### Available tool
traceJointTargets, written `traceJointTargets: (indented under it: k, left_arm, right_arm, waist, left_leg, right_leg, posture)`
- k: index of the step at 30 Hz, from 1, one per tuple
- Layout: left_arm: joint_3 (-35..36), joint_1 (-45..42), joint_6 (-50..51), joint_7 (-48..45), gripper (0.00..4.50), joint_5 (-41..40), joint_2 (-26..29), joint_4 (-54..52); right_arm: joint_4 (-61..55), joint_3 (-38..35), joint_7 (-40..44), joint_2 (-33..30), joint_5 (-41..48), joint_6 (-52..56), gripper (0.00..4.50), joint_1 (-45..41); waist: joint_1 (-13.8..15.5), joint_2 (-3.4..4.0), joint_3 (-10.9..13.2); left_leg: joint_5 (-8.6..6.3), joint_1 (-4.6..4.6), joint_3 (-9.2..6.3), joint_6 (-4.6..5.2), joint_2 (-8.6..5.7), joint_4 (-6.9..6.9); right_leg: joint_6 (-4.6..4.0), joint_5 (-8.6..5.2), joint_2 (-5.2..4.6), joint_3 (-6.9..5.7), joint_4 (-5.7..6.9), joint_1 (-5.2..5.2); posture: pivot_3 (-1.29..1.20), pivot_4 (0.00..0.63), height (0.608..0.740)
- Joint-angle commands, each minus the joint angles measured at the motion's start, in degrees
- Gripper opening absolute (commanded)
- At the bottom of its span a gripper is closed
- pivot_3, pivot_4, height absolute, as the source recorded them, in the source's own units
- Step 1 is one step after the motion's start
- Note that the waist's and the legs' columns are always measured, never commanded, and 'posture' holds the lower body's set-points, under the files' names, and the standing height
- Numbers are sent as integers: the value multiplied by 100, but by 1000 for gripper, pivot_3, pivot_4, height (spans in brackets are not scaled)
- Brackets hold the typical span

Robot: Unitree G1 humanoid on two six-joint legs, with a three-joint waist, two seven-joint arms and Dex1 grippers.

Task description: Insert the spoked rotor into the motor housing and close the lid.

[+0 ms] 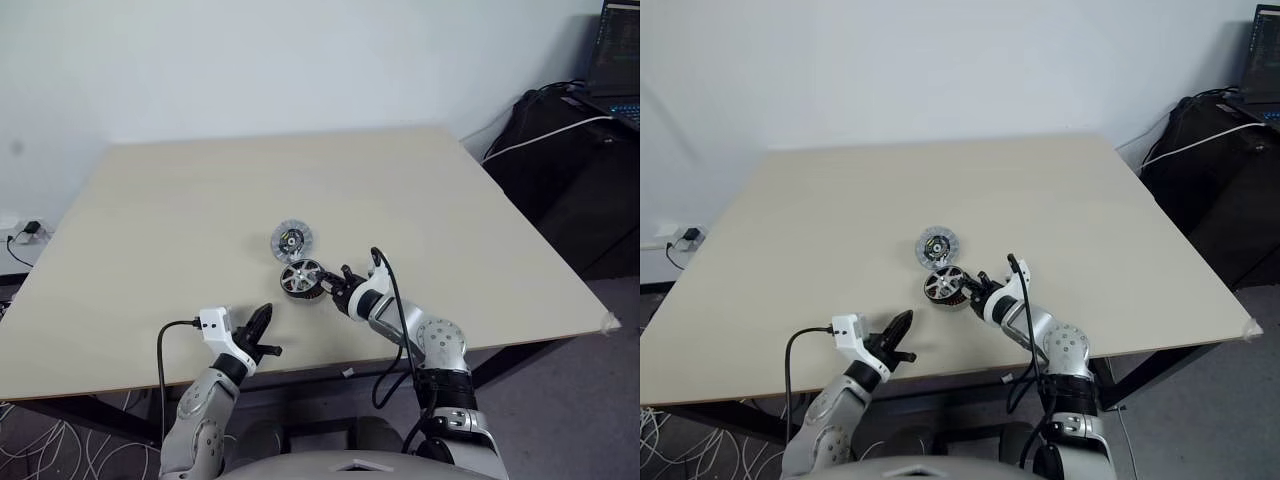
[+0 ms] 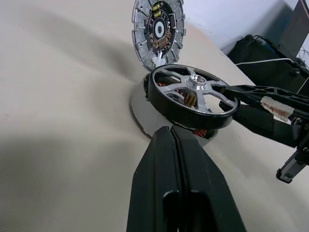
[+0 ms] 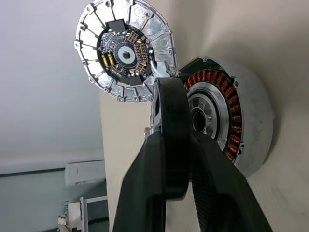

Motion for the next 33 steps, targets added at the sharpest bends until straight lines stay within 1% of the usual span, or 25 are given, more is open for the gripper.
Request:
traceJointTargets:
  k: [1, 9, 23, 33]
  left_arm:
    - [-22, -81, -57, -47, 0, -23, -10, -63]
    - [-28, -82, -33, -55, 0, -35, -11, -62]
    - [-29, -66, 11, -71, 0, -46, 9, -82]
    - [-28, -48, 31, -96, 0, -27, 21, -97]
  right_arm:
    - [-167, 26, 5, 412, 48, 47, 392, 48]
    - [-178, -45, 129, 439, 120, 61, 392, 97]
    - [223, -239, 524, 382, -209, -226, 392, -235]
    - [402, -317, 632, 408, -469, -237, 392, -243]
  waist:
    - [-1, 1, 0]
    - [0, 1, 1]
    - [-5, 5, 3]
    - [-7, 8, 5]
  left_leg:
    - [0, 0, 0, 0, 0, 0]
    - [0, 0, 0, 0, 0, -2]
    - [0, -1, 0, 0, 0, -4]
    - [0, -1, 0, 0, 0, -5]
  right_leg:
    - [0, 0, 0, 0, 0, 0]
    - [-1, -1, 0, 0, -1, -1]
    - [0, 0, 0, 0, -3, -1]
    - [-1, -1, 0, 0, -2, -3]
  posture:
    - [0, 0, 740]
    - [0, 0, 740]
    - [0, 0, 740]
    - [0, 0, 740]
